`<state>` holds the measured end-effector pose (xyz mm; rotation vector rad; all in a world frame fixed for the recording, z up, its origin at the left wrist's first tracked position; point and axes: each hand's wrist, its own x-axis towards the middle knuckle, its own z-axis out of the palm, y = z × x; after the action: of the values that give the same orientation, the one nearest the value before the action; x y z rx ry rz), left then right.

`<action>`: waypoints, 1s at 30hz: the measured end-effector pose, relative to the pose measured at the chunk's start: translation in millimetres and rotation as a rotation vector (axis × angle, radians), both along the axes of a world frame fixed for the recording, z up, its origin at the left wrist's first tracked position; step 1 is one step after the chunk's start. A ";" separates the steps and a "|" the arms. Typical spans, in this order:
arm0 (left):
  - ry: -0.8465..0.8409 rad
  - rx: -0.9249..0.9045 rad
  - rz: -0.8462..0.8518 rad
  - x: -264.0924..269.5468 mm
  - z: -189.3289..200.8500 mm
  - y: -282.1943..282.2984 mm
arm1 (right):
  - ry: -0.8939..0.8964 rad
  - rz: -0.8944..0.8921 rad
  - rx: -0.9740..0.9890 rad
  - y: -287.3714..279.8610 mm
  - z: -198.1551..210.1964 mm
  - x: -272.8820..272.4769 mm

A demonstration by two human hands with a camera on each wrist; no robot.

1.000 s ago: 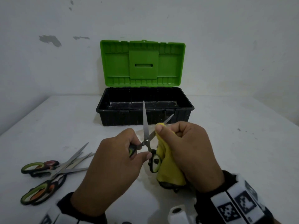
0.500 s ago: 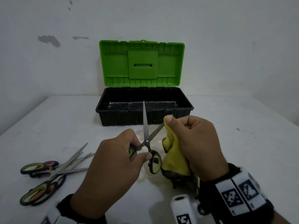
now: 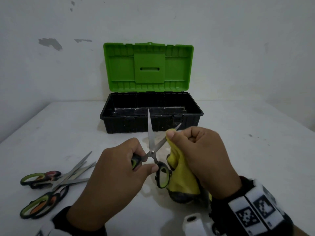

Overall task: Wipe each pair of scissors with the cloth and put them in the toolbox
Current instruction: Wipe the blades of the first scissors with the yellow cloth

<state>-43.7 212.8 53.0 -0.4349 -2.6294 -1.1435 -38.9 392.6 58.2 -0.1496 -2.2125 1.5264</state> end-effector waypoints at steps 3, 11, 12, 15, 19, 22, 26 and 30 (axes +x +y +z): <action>-0.006 0.028 -0.003 0.4 1.3 0.5 | 0.030 -0.055 -0.070 7.4 2.7 -6.5; -0.019 0.054 -0.023 -0.1 1.9 -2.7 | 0.010 -0.039 -0.075 6.3 4.3 -6.9; -0.019 0.062 -0.024 -0.2 1.8 -2.4 | 0.014 -0.047 -0.064 6.3 4.0 -7.2; -0.029 0.074 -0.031 0.1 4.2 -4.7 | -0.005 0.030 0.019 -3.6 1.2 1.8; -0.054 0.081 -0.043 -0.6 5.2 -7.0 | 0.012 0.050 -0.013 0.1 7.5 1.6; -0.115 0.120 -0.059 -1.8 3.1 -7.2 | 0.035 0.017 -0.138 11.3 13.9 -5.2; -0.241 0.247 -0.126 -2.2 4.2 -9.8 | 0.086 0.080 -0.171 14.8 15.4 2.3; -0.304 0.275 -0.186 -2.2 7.7 -9.5 | 0.046 0.231 -0.045 4.0 5.1 12.2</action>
<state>-46.0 203.3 60.7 -0.4908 -2.6599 -1.7274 -26.8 396.6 63.3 0.1310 -2.2225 1.6823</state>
